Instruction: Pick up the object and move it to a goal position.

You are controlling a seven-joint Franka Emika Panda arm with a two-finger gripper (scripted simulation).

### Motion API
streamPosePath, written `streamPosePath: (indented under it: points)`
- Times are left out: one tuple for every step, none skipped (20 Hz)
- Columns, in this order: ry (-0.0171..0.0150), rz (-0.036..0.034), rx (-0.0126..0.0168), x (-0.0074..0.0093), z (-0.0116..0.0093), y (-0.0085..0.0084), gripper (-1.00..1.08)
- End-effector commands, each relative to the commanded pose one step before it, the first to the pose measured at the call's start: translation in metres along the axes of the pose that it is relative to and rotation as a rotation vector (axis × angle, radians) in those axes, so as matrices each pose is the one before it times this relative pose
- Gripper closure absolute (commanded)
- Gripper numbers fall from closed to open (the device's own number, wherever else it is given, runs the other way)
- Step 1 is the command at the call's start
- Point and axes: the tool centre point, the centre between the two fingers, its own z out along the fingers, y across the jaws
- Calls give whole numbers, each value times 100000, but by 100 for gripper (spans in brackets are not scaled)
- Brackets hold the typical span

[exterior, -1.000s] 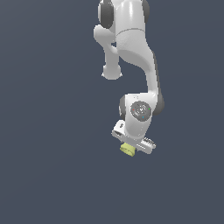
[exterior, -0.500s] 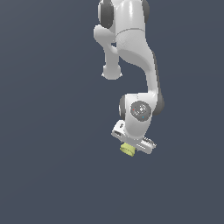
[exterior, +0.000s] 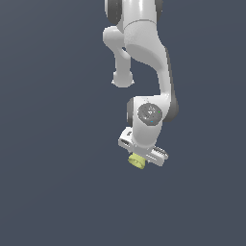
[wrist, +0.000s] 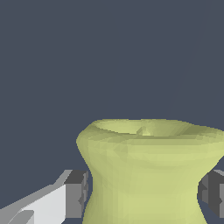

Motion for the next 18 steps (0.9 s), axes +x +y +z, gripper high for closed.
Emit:
streamPosePath:
  points:
    - [74, 94, 110, 444, -1634, 1003, 108]
    - [0, 0, 0, 185, -780, 479, 108]
    - [0, 0, 0, 201, -847, 519, 108]
    - [0, 0, 0, 216, -907, 555, 108]
    - [0, 0, 0, 229, -962, 587, 108]
    - [-28, 29, 56, 255, -1016, 640, 108]
    - [0, 0, 0, 249, -1044, 635, 108]
    - [0, 0, 0, 251, -1048, 636, 108]
    - [0, 0, 0, 251, -1048, 634, 108]
    - [0, 0, 0, 251, -1046, 632, 108]
    - [0, 0, 0, 252, -1044, 630, 108]
    - [-30, 28, 56, 268, -1046, 656, 108]
    - [0, 0, 0, 254, -1046, 629, 108]
    - [0, 0, 0, 255, -1043, 626, 108]
    - [0, 0, 0, 255, -1039, 622, 108]
    - [0, 0, 0, 256, -1036, 620, 108]
    - [0, 0, 0, 257, -1034, 617, 108]
    - [0, 0, 0, 257, -1029, 614, 108]
